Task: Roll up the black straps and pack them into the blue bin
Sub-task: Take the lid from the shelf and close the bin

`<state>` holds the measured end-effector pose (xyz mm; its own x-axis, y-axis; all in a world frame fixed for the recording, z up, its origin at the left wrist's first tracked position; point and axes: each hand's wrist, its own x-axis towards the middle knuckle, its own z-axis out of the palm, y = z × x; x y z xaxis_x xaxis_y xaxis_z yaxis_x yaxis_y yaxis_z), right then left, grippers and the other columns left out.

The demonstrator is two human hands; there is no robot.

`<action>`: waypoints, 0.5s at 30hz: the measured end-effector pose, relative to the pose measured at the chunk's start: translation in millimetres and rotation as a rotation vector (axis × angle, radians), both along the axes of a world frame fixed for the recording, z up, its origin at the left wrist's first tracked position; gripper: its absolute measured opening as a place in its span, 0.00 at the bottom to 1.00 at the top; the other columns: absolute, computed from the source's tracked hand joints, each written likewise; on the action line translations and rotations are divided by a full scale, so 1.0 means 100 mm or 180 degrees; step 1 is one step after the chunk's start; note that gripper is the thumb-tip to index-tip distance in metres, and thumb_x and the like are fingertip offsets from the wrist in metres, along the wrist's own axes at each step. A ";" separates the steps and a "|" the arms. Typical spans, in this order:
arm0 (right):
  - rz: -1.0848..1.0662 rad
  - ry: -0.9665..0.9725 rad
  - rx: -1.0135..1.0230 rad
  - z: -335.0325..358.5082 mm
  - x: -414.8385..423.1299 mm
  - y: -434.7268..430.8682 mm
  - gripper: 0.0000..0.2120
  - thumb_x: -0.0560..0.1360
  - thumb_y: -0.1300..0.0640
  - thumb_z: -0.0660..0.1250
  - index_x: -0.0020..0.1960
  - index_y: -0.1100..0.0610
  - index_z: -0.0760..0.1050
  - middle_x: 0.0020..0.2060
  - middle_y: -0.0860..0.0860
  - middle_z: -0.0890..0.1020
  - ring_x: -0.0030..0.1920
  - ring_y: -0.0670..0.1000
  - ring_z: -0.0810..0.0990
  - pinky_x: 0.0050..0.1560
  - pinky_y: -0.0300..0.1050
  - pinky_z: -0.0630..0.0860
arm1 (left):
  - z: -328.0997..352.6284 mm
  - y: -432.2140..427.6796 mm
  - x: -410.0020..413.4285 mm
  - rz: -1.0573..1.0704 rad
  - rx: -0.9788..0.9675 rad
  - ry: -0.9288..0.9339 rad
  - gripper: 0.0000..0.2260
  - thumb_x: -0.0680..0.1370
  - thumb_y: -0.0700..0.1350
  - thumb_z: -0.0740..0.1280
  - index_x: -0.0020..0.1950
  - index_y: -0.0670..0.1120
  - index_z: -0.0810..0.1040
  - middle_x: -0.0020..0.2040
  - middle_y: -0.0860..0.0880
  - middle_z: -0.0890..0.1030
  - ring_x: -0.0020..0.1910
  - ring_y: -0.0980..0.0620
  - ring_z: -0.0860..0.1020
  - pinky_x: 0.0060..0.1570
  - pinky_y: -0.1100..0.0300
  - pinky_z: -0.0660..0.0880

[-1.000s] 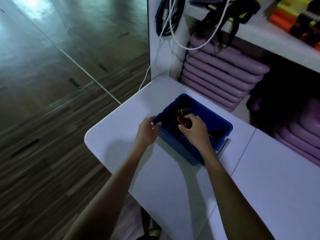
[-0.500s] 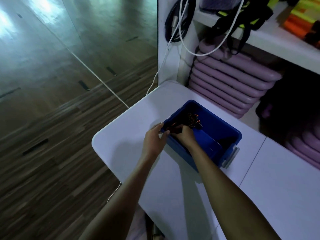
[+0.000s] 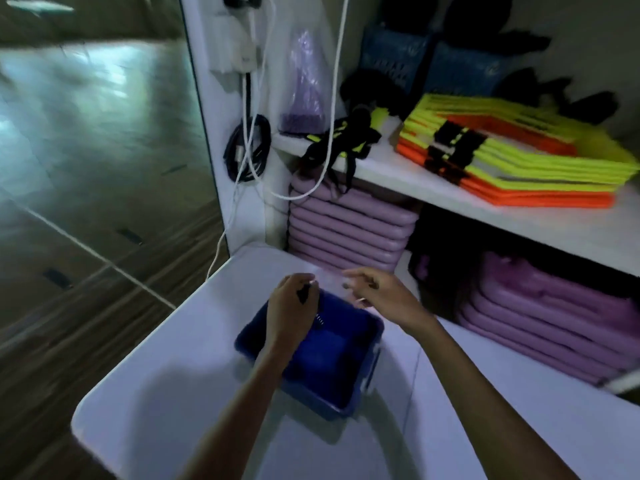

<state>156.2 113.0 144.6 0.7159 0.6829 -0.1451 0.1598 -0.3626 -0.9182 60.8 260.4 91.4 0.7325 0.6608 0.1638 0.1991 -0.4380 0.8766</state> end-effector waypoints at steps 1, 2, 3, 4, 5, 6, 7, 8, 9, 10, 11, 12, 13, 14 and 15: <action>-0.0165 -0.0247 0.0143 0.30 0.13 -0.15 0.06 0.79 0.57 0.63 0.55 0.52 0.76 0.47 0.53 0.82 0.42 0.47 0.81 0.44 0.37 0.78 | 0.30 -0.09 0.24 -0.0231 -0.0078 -0.0176 0.08 0.77 0.43 0.64 0.52 0.43 0.79 0.48 0.47 0.82 0.46 0.51 0.79 0.46 0.62 0.71; -0.0317 -0.0507 0.0292 0.61 0.27 -0.30 0.06 0.79 0.59 0.63 0.53 0.51 0.77 0.45 0.53 0.82 0.40 0.47 0.81 0.42 0.35 0.78 | 0.63 -0.19 0.49 -0.0419 -0.0044 -0.0398 0.08 0.77 0.43 0.63 0.51 0.41 0.79 0.44 0.47 0.82 0.42 0.51 0.79 0.41 0.64 0.71; -0.0466 -0.0776 0.0438 0.95 0.40 -0.45 0.07 0.79 0.61 0.63 0.50 0.51 0.77 0.43 0.53 0.82 0.39 0.46 0.81 0.40 0.34 0.78 | 0.99 -0.30 0.73 -0.0556 0.0022 -0.0692 0.08 0.77 0.43 0.63 0.49 0.41 0.80 0.40 0.48 0.82 0.38 0.54 0.78 0.38 0.68 0.70; -0.0619 -0.1047 0.0557 1.28 0.52 -0.61 0.08 0.79 0.62 0.63 0.49 0.50 0.77 0.41 0.52 0.82 0.37 0.45 0.82 0.39 0.34 0.78 | 1.36 -0.41 0.96 -0.0676 0.0058 -0.0996 0.06 0.76 0.42 0.64 0.47 0.42 0.80 0.37 0.50 0.81 0.36 0.59 0.77 0.37 0.73 0.69; -0.0775 -0.1330 0.0639 1.61 0.63 -0.76 0.09 0.79 0.63 0.63 0.48 0.50 0.78 0.40 0.51 0.82 0.36 0.43 0.82 0.38 0.34 0.77 | 1.74 -0.53 1.18 -0.0830 0.0046 -0.1268 0.04 0.76 0.42 0.65 0.46 0.45 0.80 0.36 0.53 0.81 0.34 0.65 0.76 0.36 0.76 0.69; -0.0927 -0.1615 0.0689 1.94 0.73 -0.92 0.08 0.79 0.62 0.63 0.48 0.51 0.78 0.39 0.51 0.82 0.36 0.42 0.82 0.38 0.34 0.77 | 2.12 -0.66 1.36 -0.0996 0.0078 -0.1497 0.03 0.76 0.43 0.66 0.45 0.47 0.80 0.36 0.55 0.80 0.34 0.66 0.76 0.37 0.76 0.69; -0.1060 -0.1888 0.0744 2.26 0.83 -1.07 0.07 0.79 0.61 0.63 0.48 0.51 0.77 0.39 0.51 0.82 0.37 0.43 0.82 0.38 0.35 0.77 | 2.49 -0.80 1.54 -0.1151 0.0142 -0.1705 0.03 0.77 0.45 0.66 0.45 0.48 0.79 0.37 0.55 0.80 0.35 0.66 0.77 0.38 0.73 0.71; -0.1181 -0.2147 0.0802 2.56 0.92 -1.23 0.07 0.79 0.60 0.63 0.48 0.50 0.77 0.39 0.50 0.81 0.37 0.43 0.81 0.39 0.37 0.77 | 2.85 -0.94 1.69 -0.1274 0.0190 -0.1886 0.05 0.77 0.47 0.65 0.45 0.48 0.79 0.37 0.54 0.80 0.37 0.63 0.78 0.39 0.68 0.74; -0.1297 -0.2385 0.0863 2.84 1.02 -1.37 0.07 0.79 0.59 0.63 0.47 0.49 0.77 0.38 0.50 0.81 0.37 0.43 0.80 0.40 0.38 0.76 | 3.18 -1.07 1.85 -0.1364 0.0201 -0.2041 0.06 0.77 0.48 0.65 0.45 0.48 0.79 0.38 0.52 0.81 0.38 0.58 0.80 0.41 0.62 0.76; -0.1434 -0.2621 0.0895 3.11 1.11 -1.51 0.07 0.79 0.59 0.63 0.47 0.48 0.77 0.38 0.49 0.81 0.36 0.44 0.80 0.40 0.40 0.77 | 3.49 -1.21 1.98 -0.1435 0.0212 -0.2168 0.07 0.77 0.49 0.64 0.45 0.47 0.79 0.39 0.49 0.82 0.39 0.53 0.80 0.41 0.57 0.78; -0.1571 -0.2830 0.0893 3.37 1.20 -1.65 0.07 0.78 0.59 0.63 0.46 0.48 0.76 0.37 0.50 0.81 0.36 0.45 0.80 0.40 0.44 0.77 | 3.78 -1.35 2.11 -0.1492 0.0240 -0.2264 0.07 0.77 0.48 0.64 0.45 0.48 0.78 0.39 0.47 0.82 0.39 0.50 0.81 0.41 0.54 0.78; -0.1684 -0.2997 0.0840 3.61 1.28 -1.78 0.05 0.78 0.58 0.64 0.47 0.49 0.76 0.37 0.51 0.81 0.37 0.48 0.81 0.40 0.47 0.78 | 4.04 -1.48 2.23 -0.1527 0.0275 -0.2327 0.06 0.77 0.48 0.63 0.46 0.48 0.78 0.39 0.45 0.82 0.39 0.48 0.81 0.40 0.53 0.78; -0.1757 -0.3155 0.0749 3.83 1.36 -1.91 0.04 0.78 0.58 0.64 0.48 0.51 0.76 0.38 0.52 0.81 0.38 0.51 0.81 0.40 0.48 0.79 | 4.28 -1.59 2.35 -0.1535 0.0316 -0.2389 0.05 0.77 0.47 0.63 0.48 0.48 0.77 0.39 0.45 0.81 0.39 0.47 0.80 0.39 0.54 0.77; -0.1838 -0.3344 0.0628 4.03 1.45 -2.03 0.03 0.78 0.57 0.65 0.50 0.53 0.77 0.38 0.52 0.81 0.39 0.54 0.82 0.40 0.47 0.79 | 4.50 -1.69 2.46 -0.1500 0.0399 -0.2463 0.06 0.77 0.47 0.63 0.50 0.47 0.77 0.37 0.46 0.80 0.39 0.47 0.79 0.38 0.55 0.76; -0.1958 -0.3563 0.0523 4.20 1.55 -2.15 0.06 0.77 0.57 0.65 0.53 0.55 0.76 0.38 0.52 0.81 0.40 0.55 0.82 0.40 0.48 0.80 | 4.70 -1.77 2.56 -0.1412 0.0534 -0.2549 0.08 0.77 0.47 0.63 0.53 0.46 0.76 0.35 0.47 0.78 0.38 0.47 0.78 0.37 0.56 0.73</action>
